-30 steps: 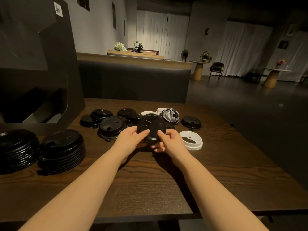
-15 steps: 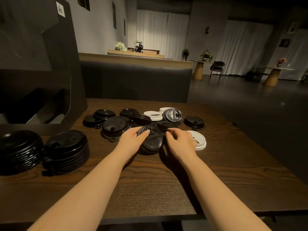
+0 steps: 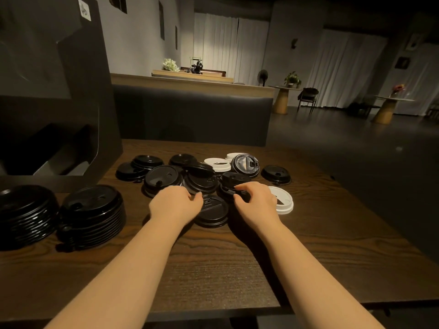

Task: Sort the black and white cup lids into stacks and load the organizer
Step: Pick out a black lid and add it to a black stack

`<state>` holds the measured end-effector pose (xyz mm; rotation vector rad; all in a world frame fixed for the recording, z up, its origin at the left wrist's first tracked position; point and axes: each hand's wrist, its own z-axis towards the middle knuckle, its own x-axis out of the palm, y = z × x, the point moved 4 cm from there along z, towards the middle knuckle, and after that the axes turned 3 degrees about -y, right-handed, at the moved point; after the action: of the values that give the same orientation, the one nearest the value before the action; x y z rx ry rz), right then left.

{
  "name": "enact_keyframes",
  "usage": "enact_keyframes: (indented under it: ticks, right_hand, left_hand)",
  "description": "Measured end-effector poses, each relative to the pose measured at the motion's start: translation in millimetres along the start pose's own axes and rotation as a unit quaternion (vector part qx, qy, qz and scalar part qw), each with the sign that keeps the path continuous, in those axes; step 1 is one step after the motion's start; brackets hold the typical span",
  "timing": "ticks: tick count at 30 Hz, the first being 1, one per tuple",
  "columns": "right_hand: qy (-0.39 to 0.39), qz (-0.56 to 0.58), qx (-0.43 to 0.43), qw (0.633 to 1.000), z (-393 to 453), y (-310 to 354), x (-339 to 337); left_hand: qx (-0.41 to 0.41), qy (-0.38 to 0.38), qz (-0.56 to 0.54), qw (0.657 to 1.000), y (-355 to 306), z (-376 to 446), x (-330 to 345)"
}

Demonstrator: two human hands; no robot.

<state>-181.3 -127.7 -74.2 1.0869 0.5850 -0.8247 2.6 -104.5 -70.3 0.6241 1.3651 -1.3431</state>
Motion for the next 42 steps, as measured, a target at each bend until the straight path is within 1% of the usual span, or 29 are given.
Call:
enact_keyframes:
  ticks: [1, 3, 4, 5, 6, 8, 9, 10, 12, 15, 17, 19, 20, 21, 22, 23, 24, 26, 28, 30, 31, 33, 34, 35, 37, 39, 41, 42]
  right_hand:
    - [-0.012, 0.007, 0.007, 1.000, 0, -1, -1]
    - [-0.027, 0.025, 0.021, 0.999, 1, -3, -3]
    - [-0.033, 0.035, 0.026, 0.998, 1, -4, -3]
    - [-0.039, 0.043, 0.030, 0.998, 1, -4, -3]
    - [-0.044, 0.048, 0.033, 0.997, 2, -3, -3]
    - [-0.051, 0.055, 0.035, 0.997, 1, -3, -3]
    - [-0.053, 0.058, 0.034, 0.996, 0, -4, -2]
    - [-0.055, 0.061, 0.032, 0.996, 0, -5, -2]
    - [-0.058, 0.071, 0.031, 0.995, -1, -5, -1]
    - [-0.068, 0.092, 0.026, 0.993, 0, -5, 0]
    - [-0.078, 0.135, 0.017, 0.988, -1, -2, -2]
    - [-0.062, 0.240, 0.018, 0.969, -5, 4, -5]
    - [-0.037, 0.308, 0.033, 0.950, -7, 8, -7]
    - [-0.011, 0.369, 0.055, 0.928, -9, 12, -7]
    - [0.006, 0.408, 0.073, 0.910, -9, 13, -7]
    - [0.016, 0.424, 0.083, 0.902, -9, 12, -7]
    - [0.022, 0.423, 0.082, 0.902, -8, 11, -8]
    - [0.033, 0.396, 0.064, 0.916, -6, 11, -8]
    - [0.029, 0.394, 0.069, 0.916, -5, 8, -6]
    - [0.021, 0.407, 0.094, 0.908, -3, 6, -5]
    - [0.025, 0.423, 0.106, 0.900, -3, 5, -6]
    - [0.046, 0.474, 0.138, 0.869, -3, 7, -5]
    - [0.059, 0.496, 0.148, 0.854, -4, 9, -5]
    - [0.074, 0.503, 0.150, 0.848, -5, 11, -4]
    - [0.105, 0.462, 0.139, 0.869, -8, 14, 1]
    - [0.113, 0.411, 0.135, 0.895, -11, 14, 5]
    - [0.095, 0.379, 0.116, 0.913, -10, 13, 6]
    - [0.070, 0.378, 0.105, 0.917, -6, 11, 4]
  left_hand:
    - [-0.011, -0.050, -0.023, 0.998, 3, 2, -8]
    - [-0.038, -0.164, -0.065, 0.984, 12, 8, -23]
    - [-0.057, -0.196, -0.078, 0.976, 18, 10, -26]
    - [-0.078, -0.195, -0.090, 0.974, 23, 14, -25]
    - [-0.102, -0.170, -0.100, 0.975, 30, 18, -20]
    - [-0.147, -0.091, -0.106, 0.979, 39, 26, -3]
    - [-0.159, -0.062, -0.105, 0.980, 42, 28, 4]
    - [-0.162, -0.050, -0.106, 0.980, 43, 30, 7]
    - [-0.154, -0.058, -0.110, 0.980, 43, 31, 6]
    - [-0.137, -0.093, -0.143, 0.976, 40, 28, -2]
    - [-0.087, -0.127, -0.175, 0.973, 33, 22, -10]
    - [0.008, -0.137, -0.222, 0.965, 18, 14, -14]
    - [0.065, -0.121, -0.243, 0.960, 10, 10, -14]
    - [0.123, -0.090, -0.253, 0.955, 2, 7, -12]
    - [0.177, -0.051, -0.249, 0.951, -6, 3, -8]
    - [0.221, -0.012, -0.240, 0.945, -12, 0, -4]
    - [0.250, 0.021, -0.233, 0.940, -15, -2, 0]
    - [0.266, 0.063, -0.238, 0.932, -18, -5, 6]
    - [0.243, 0.084, -0.281, 0.925, -18, -7, 9]
    - [0.178, 0.092, -0.351, 0.914, -18, -7, 9]
    - [0.141, 0.092, -0.393, 0.904, -17, -6, 9]
    - [0.079, 0.077, -0.457, 0.883, -15, -4, 6]
    - [0.060, 0.064, -0.468, 0.879, -13, -3, 6]
    - [0.051, 0.057, -0.469, 0.880, -13, -3, 5]
    - [0.060, 0.066, -0.473, 0.876, -16, -6, 4]
    - [0.059, 0.085, -0.526, 0.844, -19, -10, 2]
    - [0.032, 0.071, -0.568, 0.819, -16, -7, -2]
    - [0.011, 0.052, -0.583, 0.811, -12, -3, -3]
